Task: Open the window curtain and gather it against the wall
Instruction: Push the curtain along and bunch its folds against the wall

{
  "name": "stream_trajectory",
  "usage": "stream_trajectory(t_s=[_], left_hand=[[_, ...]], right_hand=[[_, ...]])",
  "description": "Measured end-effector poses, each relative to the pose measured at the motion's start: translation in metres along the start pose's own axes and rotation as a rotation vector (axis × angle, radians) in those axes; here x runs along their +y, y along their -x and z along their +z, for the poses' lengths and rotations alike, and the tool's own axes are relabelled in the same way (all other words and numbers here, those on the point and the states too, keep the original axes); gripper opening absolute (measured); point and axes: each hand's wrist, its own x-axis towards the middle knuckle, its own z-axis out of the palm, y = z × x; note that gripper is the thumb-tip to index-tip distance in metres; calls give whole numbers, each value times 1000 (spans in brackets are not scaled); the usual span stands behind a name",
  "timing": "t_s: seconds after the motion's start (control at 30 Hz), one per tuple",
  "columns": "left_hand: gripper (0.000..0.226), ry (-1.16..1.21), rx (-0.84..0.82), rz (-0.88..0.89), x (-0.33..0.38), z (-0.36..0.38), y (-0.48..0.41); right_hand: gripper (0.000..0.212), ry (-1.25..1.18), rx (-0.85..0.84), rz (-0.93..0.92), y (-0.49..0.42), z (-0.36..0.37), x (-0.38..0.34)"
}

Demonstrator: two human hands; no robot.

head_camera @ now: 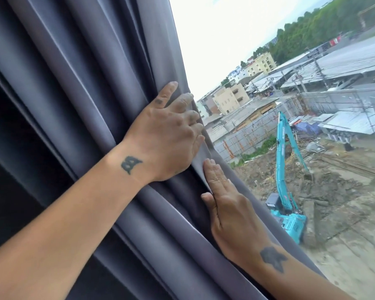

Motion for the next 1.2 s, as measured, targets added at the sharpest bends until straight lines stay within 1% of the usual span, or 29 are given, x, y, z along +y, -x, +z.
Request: stream_trajectory(t_s=[0.07,0.27,0.37,0.5,0.73,0.9,1.07,1.2], left_hand=[[54,2,-5,4,14,-4,-7],[54,-31,-51,-4,12,0,8],[54,-39,-40,8,11,4,17],[53,-35,-21,25,16,6,28],[55,-32,-16,39,31,8,51],[55,-34,-34,21,37,9,67],[55,-29,-61,-4,43,7,83],[54,-23,-117,-45,48,1,95]], right_hand=[[68,14,-5,-21,7,-13,10],[68,33,-46,-28,12,-2,3],[69,35,-53,-32,16,7,0],[69,28,-40,13,25,18,-2],[65,153,25,31,52,26,-9],[64,186,17,80,65,34,-17],[60,117,-6,49,77,37,-19],[58,102,-31,19,86,40,-24]])
